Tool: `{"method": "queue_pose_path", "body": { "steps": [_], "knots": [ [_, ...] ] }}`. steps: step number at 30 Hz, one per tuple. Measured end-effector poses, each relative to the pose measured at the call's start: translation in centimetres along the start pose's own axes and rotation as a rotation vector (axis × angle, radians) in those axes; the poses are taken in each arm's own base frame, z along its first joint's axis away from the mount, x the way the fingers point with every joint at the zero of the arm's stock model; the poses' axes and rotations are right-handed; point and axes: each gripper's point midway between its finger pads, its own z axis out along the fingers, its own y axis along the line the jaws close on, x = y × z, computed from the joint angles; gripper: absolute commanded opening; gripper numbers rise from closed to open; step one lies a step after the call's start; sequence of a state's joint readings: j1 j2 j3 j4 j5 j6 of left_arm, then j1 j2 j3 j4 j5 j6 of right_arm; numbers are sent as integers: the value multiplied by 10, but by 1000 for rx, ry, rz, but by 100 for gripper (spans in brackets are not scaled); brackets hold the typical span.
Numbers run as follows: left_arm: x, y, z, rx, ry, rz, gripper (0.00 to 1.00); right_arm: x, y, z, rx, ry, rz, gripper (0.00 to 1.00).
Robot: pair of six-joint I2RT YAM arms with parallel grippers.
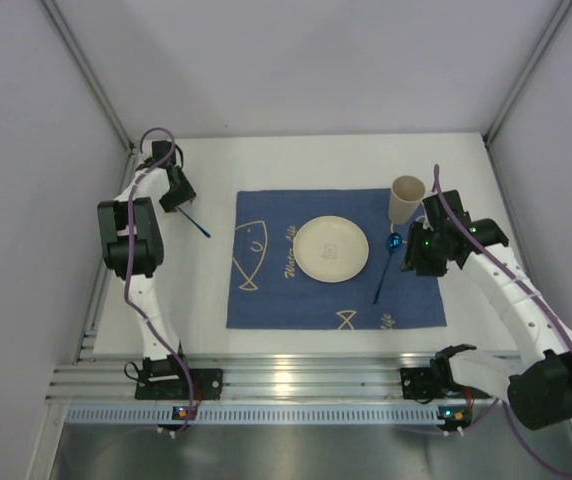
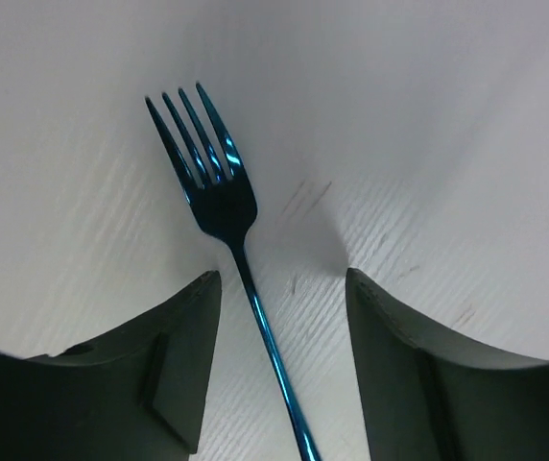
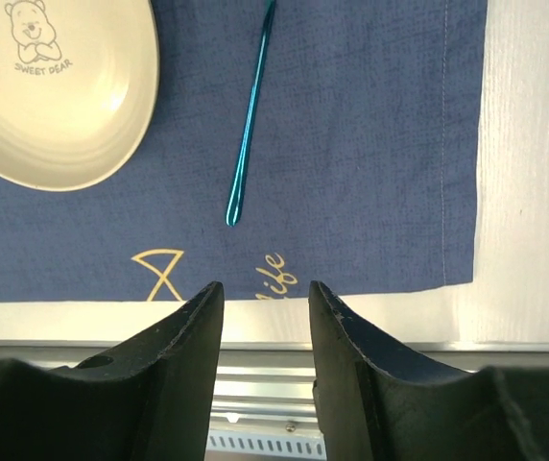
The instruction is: Set the dinner table for one person
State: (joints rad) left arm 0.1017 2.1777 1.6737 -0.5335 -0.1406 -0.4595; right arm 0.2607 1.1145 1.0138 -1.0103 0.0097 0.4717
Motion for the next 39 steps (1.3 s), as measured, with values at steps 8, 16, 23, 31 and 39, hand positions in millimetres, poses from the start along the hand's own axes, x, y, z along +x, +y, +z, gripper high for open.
{"method": "queue_pose_path", "body": {
  "steps": [8,16,23,31,39],
  "knots": [
    [-14,0,11,-12,-20,-2,2,-10,6,4,-3,2,0,41],
    [-11,0,10,6,-29,-3,0,-11,6,6,-1,5,0,41],
    [13,-16,-5,96,52,54,0,-14,8,6,-9,-8,-1,41],
    [72,-85,-78,209,118,306,0,-20,15,1,-50,-50,-2,41],
    [102,-140,-176,356,50,454,0,-14,14,-11,-91,-104,-10,41]
  ]
}}
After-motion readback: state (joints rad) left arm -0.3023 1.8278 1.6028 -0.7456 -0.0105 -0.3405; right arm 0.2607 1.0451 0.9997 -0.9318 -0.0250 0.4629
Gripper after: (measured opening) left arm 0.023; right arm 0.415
